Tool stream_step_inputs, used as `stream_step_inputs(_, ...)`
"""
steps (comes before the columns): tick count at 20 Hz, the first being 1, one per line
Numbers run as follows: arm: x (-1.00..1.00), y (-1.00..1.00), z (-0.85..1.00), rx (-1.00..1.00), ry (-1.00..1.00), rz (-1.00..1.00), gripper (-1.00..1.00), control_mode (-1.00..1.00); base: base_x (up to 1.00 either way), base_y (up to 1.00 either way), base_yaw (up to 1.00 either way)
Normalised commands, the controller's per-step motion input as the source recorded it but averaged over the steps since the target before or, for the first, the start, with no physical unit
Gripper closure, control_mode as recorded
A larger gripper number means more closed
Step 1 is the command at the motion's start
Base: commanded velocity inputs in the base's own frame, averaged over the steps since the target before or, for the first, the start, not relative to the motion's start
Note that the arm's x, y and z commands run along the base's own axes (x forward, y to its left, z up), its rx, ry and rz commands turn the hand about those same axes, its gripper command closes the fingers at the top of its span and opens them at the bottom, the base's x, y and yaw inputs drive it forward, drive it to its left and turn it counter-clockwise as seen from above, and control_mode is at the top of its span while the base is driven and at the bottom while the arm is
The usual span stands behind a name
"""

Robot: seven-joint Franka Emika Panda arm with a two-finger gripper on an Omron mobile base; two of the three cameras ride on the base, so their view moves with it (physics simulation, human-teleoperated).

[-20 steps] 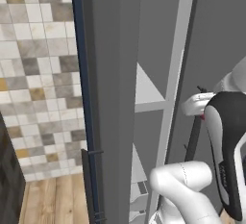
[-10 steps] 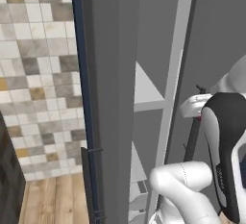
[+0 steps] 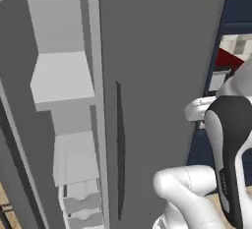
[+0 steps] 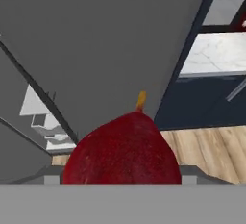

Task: Take the broccoli, pear, and lemon from the freezer and place them in the bowl on the counter.

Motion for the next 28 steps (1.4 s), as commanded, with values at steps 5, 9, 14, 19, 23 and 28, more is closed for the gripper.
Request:
stream_step_inputs(5, 0.0, 0.0, 0.0, 0.0, 0.0, 0.0, 1.0, 1.0, 0.08, -1.0, -0.06)
stream_step_inputs(9, 0.0, 0.0, 0.0, 0.0, 0.0, 0.0, 1.0, 1.0, 0.19, -1.0, -0.05)
stream_step_inputs(14, 0.0, 0.0, 0.0, 0.0, 0.0, 0.0, 1.0, 1.0, 0.22, -1.0, -0.05)
stream_step_inputs(19, 0.0, 0.0, 0.0, 0.0, 0.0, 0.0, 1.0, 1.0, 0.42, -1.0, -0.04)
stream_step_inputs(23, 0.0, 0.0, 0.0, 0.0, 0.0, 0.0, 1.0, 1.0, 0.58, -0.88, 0.0)
stream_step_inputs(28, 0.0, 0.0, 0.0, 0.0, 0.0, 0.0, 1.0, 1.0, 0.62, -0.3, 0.02)
